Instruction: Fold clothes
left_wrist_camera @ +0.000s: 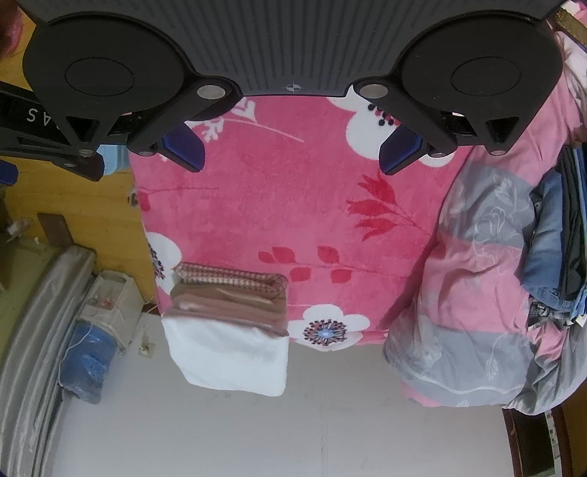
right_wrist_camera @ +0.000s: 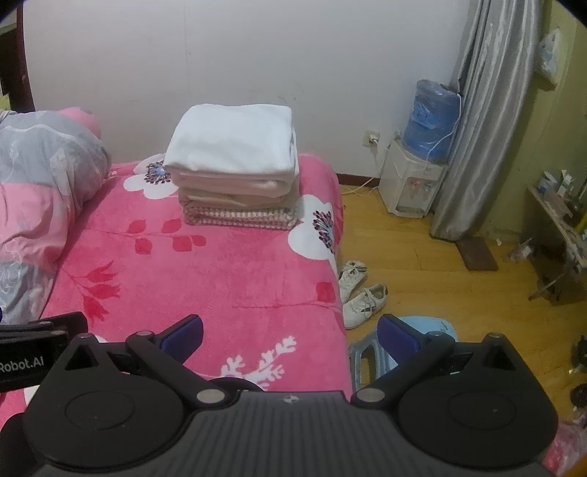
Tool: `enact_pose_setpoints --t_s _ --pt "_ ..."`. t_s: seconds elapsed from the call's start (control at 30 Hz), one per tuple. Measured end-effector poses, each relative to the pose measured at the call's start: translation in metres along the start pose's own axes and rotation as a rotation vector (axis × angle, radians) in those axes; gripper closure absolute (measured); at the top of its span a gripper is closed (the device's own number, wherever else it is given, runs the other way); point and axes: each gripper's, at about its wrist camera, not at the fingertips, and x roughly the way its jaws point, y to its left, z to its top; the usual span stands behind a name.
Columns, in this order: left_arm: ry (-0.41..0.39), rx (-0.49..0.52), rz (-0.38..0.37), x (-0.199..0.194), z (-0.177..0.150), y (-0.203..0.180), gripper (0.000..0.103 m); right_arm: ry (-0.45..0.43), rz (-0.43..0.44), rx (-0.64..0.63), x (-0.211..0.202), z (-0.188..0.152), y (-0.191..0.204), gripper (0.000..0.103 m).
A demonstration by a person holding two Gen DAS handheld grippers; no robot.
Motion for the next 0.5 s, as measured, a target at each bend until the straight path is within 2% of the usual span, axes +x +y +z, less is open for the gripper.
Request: enact_pose_setpoints --t_s 0.5 --pt "0.003 -0.012 0.002 -0.0001 -0.0022 0.0022 0.001 0.004 0.001 -0.024 0.0034 0.0011 0.0017 0.0"
